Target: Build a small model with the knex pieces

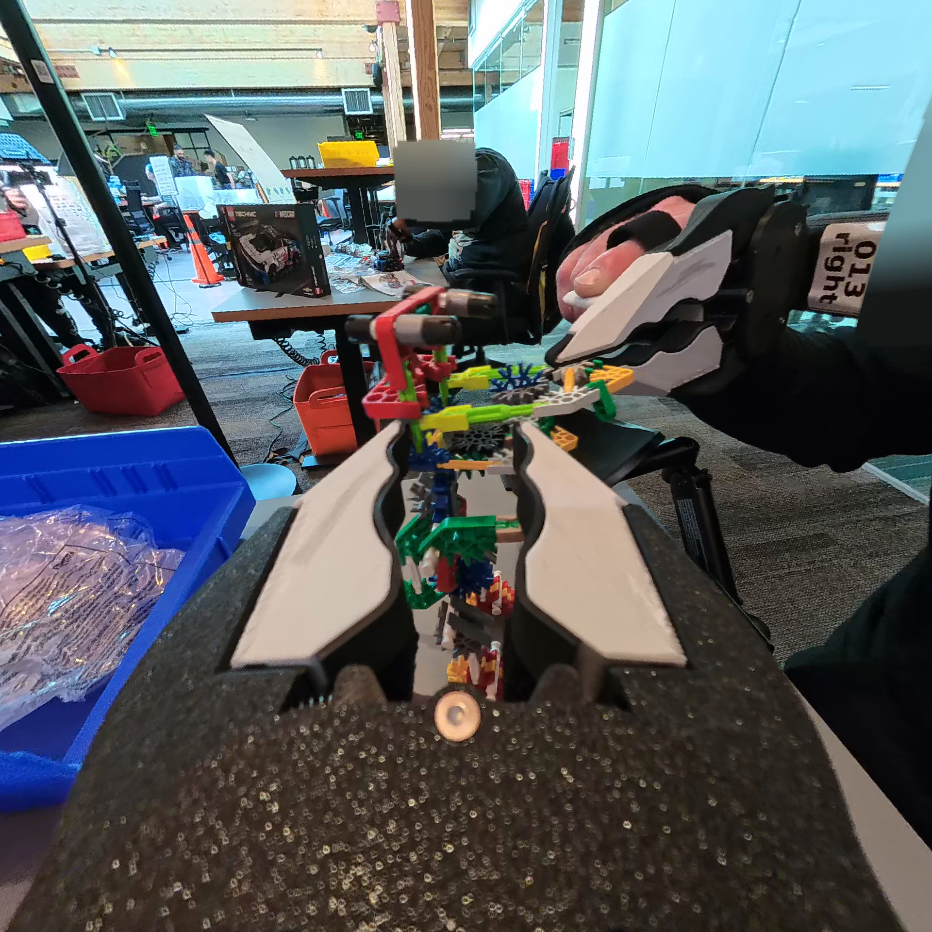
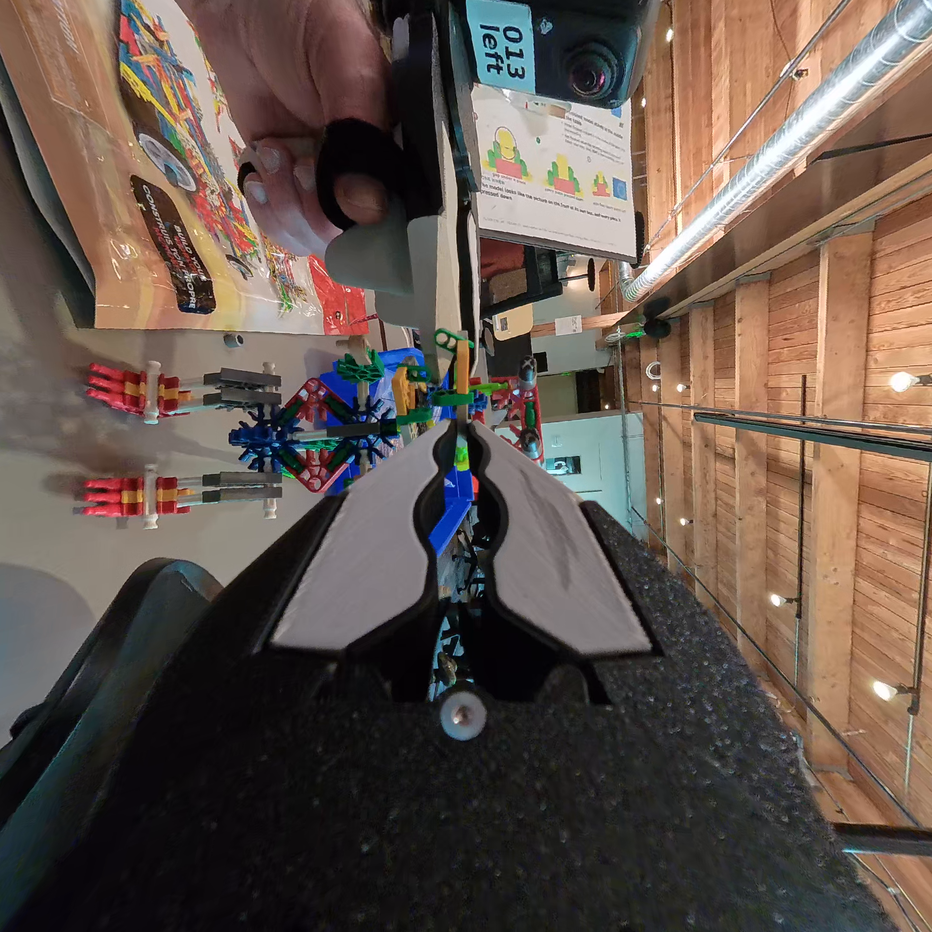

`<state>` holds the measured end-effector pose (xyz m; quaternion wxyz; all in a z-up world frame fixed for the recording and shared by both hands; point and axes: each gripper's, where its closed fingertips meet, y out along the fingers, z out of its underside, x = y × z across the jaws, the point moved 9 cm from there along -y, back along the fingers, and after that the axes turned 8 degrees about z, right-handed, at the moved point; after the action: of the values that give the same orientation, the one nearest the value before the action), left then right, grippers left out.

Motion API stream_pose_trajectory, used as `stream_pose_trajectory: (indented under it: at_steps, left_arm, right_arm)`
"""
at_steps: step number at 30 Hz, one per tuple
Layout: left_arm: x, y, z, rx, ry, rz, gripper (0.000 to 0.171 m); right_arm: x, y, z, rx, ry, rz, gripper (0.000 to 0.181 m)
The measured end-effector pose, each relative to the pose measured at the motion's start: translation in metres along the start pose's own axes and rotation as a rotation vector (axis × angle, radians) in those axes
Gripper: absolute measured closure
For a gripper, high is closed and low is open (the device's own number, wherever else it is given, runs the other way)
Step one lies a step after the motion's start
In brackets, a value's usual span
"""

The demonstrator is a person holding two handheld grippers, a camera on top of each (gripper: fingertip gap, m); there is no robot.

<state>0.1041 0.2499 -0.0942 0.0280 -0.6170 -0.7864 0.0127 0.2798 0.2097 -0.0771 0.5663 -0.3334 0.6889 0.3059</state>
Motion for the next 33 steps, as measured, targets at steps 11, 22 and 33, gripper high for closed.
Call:
stream_pose_trajectory:
  at_steps: [11,22,33]
  left_arm:
    - [-0.0022,-0.0005,0.0004,-0.023,-0.032,0.081,0.116]
    - [-0.005,0.0048,-0.0016,-0.002,-0.037,0.082,0.098]
    - [-0.0013,0.0079,-0.0015,-0.013,-0.066,0.047,0.107]
  right_arm:
    - [-0.0011,0.0015,0.0043,-0.017,0.001,0.001,0.18]
    - [-0.0013,0.0011,0.0067,-0.031,-0.01,0.009,0.179]
    - [-0.001,0.0025,0.0095,-0.028,-0.009,0.03,0.18]
